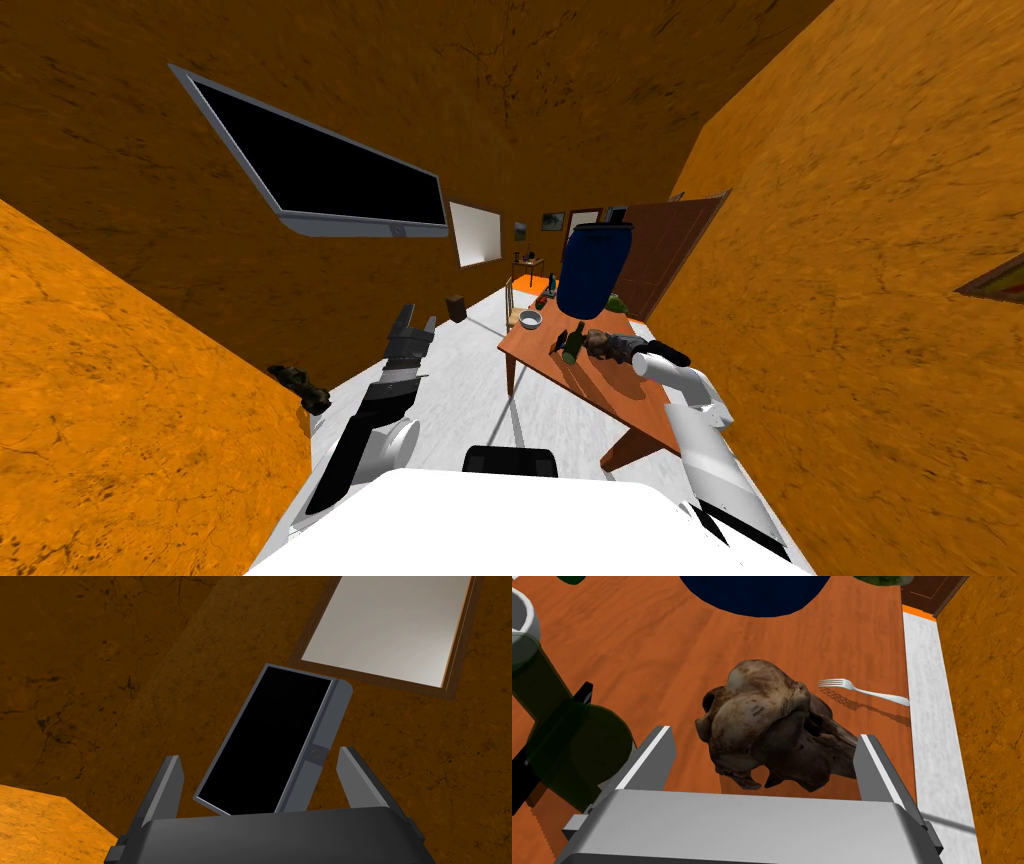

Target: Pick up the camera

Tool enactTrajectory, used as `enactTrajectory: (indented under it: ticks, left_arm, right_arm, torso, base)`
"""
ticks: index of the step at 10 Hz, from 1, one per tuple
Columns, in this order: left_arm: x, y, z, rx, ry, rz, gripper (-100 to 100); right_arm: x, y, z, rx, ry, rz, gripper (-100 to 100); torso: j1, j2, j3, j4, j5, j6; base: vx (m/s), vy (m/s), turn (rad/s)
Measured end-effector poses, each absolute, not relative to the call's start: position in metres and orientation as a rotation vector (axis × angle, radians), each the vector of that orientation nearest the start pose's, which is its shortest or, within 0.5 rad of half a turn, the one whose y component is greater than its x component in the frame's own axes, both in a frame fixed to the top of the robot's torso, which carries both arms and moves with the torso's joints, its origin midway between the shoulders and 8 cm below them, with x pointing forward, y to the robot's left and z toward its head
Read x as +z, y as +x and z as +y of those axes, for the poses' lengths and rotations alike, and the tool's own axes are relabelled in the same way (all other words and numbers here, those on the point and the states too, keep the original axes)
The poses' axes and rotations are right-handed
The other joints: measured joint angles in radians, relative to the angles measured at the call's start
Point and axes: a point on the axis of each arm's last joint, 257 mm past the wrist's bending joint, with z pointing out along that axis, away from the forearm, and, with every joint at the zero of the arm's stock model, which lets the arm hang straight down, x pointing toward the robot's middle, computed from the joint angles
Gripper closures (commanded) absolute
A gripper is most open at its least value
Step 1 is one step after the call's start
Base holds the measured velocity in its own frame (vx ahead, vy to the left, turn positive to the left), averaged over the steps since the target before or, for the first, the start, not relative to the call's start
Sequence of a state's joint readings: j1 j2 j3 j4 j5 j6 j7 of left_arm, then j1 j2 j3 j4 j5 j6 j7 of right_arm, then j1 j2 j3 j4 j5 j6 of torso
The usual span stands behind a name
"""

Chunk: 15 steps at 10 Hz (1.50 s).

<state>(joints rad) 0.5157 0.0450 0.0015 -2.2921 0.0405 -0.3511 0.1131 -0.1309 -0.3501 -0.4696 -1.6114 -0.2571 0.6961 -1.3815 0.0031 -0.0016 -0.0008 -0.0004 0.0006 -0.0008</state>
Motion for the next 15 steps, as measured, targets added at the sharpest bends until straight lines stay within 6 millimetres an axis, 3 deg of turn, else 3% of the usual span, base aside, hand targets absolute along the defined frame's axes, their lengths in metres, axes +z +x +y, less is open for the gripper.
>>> enactTrajectory:
  ticks: [6, 15]
  left_arm:
    - [-0.005, 0.363, 0.286, -1.386, -0.825, 0.693, 0]
    - [-0.005, 0.363, 0.286, -1.386, -0.825, 0.693, 0]
  right_arm:
    - [-0.253, 0.491, -0.515, -1.638, -2.850, 0.541, -100]
    - [-0.305, 0.459, -0.472, -1.268, -2.743, 0.790, -100]
  torso:
    - [0.001, 0.000, 0.000, 0.000, 0.000, 0.000]
    - [-0.003, -0.002, -0.001, -0.001, 0.000, 0.000]
  base:
    - [0.023, 0.038, 0.011]
    - [0.039, 0.007, 0.047]
